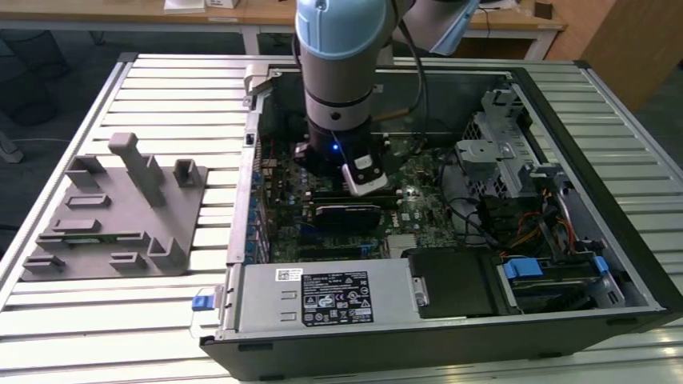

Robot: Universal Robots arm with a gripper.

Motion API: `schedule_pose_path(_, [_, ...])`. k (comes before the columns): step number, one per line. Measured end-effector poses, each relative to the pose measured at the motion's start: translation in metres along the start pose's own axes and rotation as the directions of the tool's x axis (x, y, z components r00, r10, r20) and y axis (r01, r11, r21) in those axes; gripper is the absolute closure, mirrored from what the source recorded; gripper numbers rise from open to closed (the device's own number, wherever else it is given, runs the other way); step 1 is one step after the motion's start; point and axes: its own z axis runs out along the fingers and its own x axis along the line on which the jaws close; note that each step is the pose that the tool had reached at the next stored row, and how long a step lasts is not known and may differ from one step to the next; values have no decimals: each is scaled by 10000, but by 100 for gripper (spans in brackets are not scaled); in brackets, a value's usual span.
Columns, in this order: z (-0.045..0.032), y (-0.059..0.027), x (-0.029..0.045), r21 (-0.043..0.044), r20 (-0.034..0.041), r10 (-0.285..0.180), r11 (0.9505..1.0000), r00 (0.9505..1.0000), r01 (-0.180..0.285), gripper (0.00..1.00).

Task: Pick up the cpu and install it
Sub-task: 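Install the second cpu locking lever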

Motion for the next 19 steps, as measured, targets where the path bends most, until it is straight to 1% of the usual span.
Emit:
schedule_pose_path(3, [16,-27,12,-229,-35,9,9997,10000,-10,89])
schedule_pose_path(6, [34,-51,30,-411,-64,15,9992,10000,-18,89])
schedule_pose_path(10, [59,-69,47,-682,-105,26,9977,9999,-33,89])
schedule_pose_path(12, [79,-74,52,-781,-121,29,9969,9999,-38,89])
schedule_pose_path(15, [99,-82,55,-865,-139,31,9962,9999,-43,89])
schedule_pose_path(17, [107,-88,55,-939,-151,34,9956,9999,-48,89])
schedule_pose_path(19, [116,-90,55,-1100,-169,38,9939,9999,-57,89])
